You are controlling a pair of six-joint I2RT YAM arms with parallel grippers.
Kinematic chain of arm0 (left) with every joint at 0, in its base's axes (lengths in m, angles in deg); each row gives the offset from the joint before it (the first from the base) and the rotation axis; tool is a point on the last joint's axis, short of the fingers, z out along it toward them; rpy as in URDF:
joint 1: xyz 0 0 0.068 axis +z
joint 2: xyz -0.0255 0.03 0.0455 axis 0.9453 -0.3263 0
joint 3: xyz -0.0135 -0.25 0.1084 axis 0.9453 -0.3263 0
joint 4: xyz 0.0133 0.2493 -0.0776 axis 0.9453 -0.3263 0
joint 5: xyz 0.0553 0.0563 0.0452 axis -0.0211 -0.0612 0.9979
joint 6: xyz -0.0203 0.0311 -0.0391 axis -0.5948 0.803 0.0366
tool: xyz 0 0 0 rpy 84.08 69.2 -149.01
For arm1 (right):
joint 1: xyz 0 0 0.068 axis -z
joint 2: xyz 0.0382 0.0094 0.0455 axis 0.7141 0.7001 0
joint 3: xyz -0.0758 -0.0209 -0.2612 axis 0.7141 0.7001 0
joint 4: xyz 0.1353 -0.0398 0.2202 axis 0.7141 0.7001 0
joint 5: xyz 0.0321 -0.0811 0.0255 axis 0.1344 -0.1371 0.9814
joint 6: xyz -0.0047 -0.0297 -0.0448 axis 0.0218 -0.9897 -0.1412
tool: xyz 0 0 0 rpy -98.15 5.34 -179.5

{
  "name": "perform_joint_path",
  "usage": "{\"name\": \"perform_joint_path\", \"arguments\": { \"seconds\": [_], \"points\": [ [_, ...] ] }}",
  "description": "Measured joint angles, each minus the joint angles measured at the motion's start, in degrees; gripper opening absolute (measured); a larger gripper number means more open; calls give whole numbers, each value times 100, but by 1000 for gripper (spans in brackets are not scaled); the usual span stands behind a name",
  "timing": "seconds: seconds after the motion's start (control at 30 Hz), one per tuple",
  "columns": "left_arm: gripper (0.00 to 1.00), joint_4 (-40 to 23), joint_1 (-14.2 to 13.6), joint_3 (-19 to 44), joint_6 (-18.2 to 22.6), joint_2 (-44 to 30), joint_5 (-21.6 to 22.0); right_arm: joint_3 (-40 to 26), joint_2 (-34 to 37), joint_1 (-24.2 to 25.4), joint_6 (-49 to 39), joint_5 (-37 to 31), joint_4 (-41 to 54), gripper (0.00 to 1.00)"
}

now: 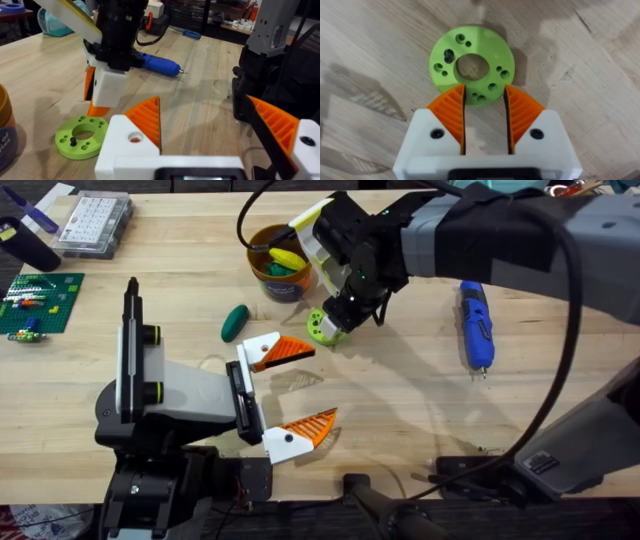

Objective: Pick up the gripper from the table and insert it into the empty holder that is missing its gripper. Then pick up a screw, insert it into the mounting hole, and use the screwdriver to tighten it. Finally, clean up the table by picking up the vegetable and placing it into the bucket.

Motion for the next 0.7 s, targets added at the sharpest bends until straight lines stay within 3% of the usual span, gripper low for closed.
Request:
{"name": "perform_joint_path", "arguments": {
  "seconds": [0.5, 0.7],
  "points": [
    [989, -163, 0, 5, -17, -3, 12, 2, -22, 5, -6, 2, 41, 388],
    [989, -163, 0, 5, -16, -3, 12, 9, -370, 5, -8, 3, 106, 388]
  ]
}}
